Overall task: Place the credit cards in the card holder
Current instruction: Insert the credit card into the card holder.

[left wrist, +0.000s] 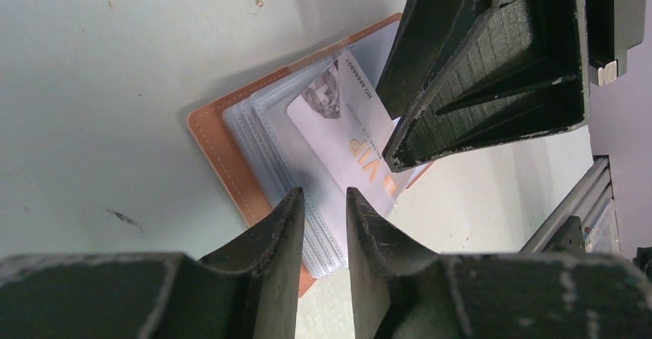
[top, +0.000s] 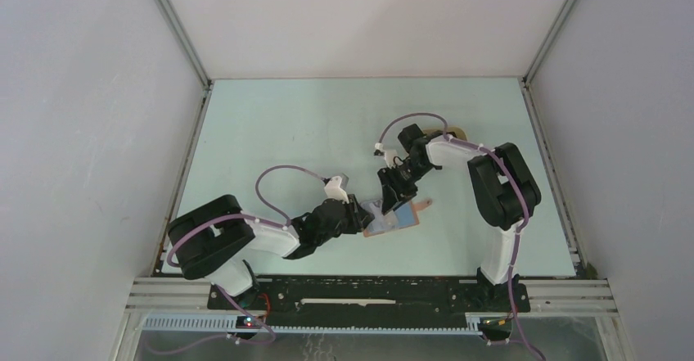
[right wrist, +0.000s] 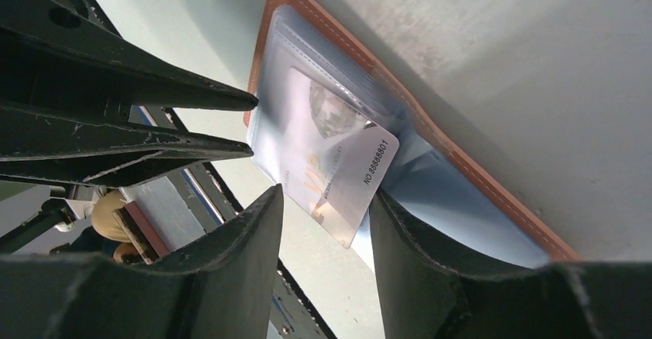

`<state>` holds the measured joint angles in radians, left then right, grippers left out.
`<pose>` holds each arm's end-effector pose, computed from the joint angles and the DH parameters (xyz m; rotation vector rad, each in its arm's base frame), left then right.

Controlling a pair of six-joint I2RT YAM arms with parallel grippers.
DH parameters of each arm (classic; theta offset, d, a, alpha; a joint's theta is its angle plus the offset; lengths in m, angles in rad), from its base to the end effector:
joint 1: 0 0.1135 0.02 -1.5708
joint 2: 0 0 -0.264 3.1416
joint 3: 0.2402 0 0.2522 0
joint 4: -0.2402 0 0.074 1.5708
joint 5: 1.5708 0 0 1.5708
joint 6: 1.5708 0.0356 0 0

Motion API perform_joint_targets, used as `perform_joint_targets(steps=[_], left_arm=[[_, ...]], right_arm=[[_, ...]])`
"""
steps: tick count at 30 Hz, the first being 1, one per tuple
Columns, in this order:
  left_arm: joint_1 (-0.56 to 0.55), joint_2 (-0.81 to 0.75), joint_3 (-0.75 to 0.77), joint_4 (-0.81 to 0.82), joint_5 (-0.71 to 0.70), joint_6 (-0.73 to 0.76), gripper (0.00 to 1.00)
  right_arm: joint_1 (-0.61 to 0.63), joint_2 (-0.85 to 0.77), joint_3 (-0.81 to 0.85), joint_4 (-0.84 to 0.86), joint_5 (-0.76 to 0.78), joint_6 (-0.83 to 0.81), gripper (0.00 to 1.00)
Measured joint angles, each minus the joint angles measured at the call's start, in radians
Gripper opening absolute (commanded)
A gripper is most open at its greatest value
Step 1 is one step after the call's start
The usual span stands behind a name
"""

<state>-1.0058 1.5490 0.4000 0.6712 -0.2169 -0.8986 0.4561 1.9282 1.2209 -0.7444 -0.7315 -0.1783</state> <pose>0.1488 -0.2204 0.1285 -0.0273 2.1786 -0.9401 0.3033 0.1753 0.1475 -0.9735 2.7518 1.1309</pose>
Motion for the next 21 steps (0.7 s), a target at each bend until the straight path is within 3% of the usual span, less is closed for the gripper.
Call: perform_joint_targets(steps=[16,21], left_arm=[[0.001,0.002,-0.002,0.009,0.0,0.006,0.31],[0.002,0.002,-0.015,0.034,-0.008,0.01,0.32]], right_arm=[[0.028,0.017,-0.01,-0.022,-0.049,0.028,0.48],[-0.006,0.038,-0.049,0.023,-0.13,0.148,0.55]])
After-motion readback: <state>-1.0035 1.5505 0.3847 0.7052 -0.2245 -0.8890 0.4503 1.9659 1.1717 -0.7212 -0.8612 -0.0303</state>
